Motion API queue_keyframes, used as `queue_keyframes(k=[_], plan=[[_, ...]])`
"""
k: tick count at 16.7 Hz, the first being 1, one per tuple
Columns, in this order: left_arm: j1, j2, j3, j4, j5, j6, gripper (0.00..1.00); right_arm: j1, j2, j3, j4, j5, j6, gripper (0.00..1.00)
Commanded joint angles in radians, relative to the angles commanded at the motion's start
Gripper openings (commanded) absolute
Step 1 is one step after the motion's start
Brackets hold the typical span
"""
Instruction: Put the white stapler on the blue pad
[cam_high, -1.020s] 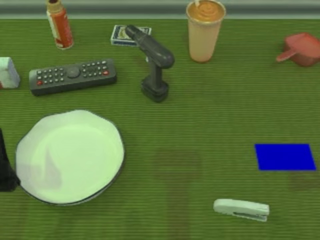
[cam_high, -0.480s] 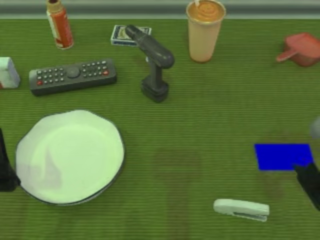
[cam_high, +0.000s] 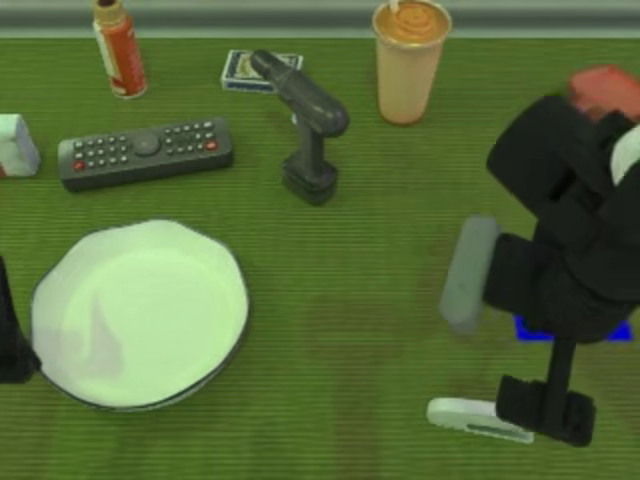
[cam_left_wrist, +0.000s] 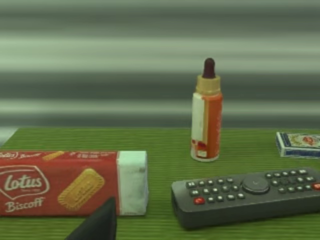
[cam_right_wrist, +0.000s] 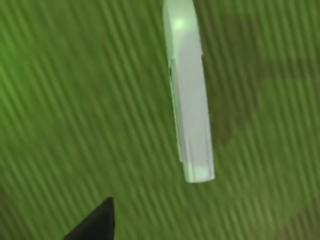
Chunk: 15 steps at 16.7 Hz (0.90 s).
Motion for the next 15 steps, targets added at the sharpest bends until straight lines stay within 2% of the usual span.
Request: queue_keyframes(k=[4,10,15], plan=[[0.000,0.000,0.000,0.000,0.000,0.000,1.00,0.062,0.136,0.115,-0.090,0.000,-0.055,1.00],[0.000,0.000,0.000,0.000,0.000,0.000,1.00,0.063,0.143,0.119,-0.092,0.001,-0.059,1.00],[0.000,0.000,0.000,0.000,0.000,0.000,1.00,0.068,0.202,0.015,0.070,0.001,-0.058,1.00]])
